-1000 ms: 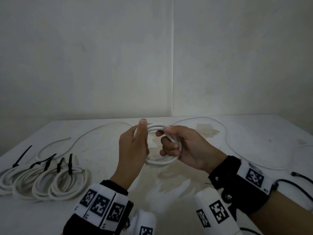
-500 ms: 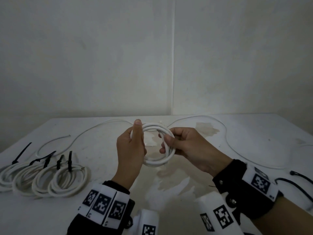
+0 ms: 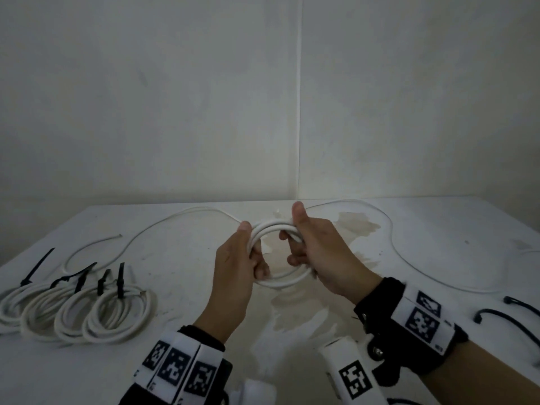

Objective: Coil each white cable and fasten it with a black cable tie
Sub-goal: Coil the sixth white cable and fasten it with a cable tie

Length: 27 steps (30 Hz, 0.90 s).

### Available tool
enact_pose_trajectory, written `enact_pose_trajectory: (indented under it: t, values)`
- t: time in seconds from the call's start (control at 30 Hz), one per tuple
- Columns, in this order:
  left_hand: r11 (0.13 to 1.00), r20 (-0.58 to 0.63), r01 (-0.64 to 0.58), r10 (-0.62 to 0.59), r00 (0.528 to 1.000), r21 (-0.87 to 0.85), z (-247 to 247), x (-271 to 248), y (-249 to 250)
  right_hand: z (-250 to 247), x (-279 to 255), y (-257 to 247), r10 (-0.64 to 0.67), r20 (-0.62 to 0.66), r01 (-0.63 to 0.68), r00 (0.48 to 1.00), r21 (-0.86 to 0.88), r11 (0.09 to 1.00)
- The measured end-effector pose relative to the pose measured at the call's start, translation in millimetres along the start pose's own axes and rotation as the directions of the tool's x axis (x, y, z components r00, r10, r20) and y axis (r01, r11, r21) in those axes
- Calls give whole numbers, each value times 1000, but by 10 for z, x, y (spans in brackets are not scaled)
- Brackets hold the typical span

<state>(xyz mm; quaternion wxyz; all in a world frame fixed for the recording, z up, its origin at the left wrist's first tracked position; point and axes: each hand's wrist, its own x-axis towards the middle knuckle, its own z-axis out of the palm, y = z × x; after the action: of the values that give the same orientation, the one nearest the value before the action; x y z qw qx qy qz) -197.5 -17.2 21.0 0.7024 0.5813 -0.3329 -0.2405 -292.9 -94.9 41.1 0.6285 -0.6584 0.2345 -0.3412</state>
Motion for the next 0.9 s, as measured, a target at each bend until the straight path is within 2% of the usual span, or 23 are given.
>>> enact_pose_trajectory:
  t: [0.07,0.17,0.3,0.43,0.53,0.6,0.67,0.73,0.8,0.9]
  values:
    - [997,93,-2,-5,996,73,-51,26,-27,-30,26,31,-20,-37,16,999,-102,995]
    - [974,187,-60,18,982,219,-95,89,11,-66,90,62,-9,0,9,1000,-246,969]
    - [959,261,-45,-31,965,281,23,132,79,-90,169,-6,-6,42,20,999,-344,939]
    - [979,139,-29,1,990,201,139,197,52,-130,239,-36,-33,35,41,999,-252,967]
    - [999,5,42,-42,999,-3,201,300,40,-164,283,1,-72,20,74,997,-240,968]
    - [994,-35,49,-52,998,-100,252,370,36,-180,315,34,-85,-13,80,996,-203,976]
    - [993,-39,22,-27,999,-116,309,422,7,-208,374,72,-119,-45,108,992,-191,976]
    - [997,15,20,-19,1000,-81,336,478,-27,-261,430,119,-147,-55,132,988,-223,966]
    - [1000,132,31,-31,991,5,321,546,-36,-344,473,174,-172,-45,153,984,-275,949]
    - [977,309,-16,-52,950,214,287,642,-31,-463,517,240,-219,51,217,974,-461,860]
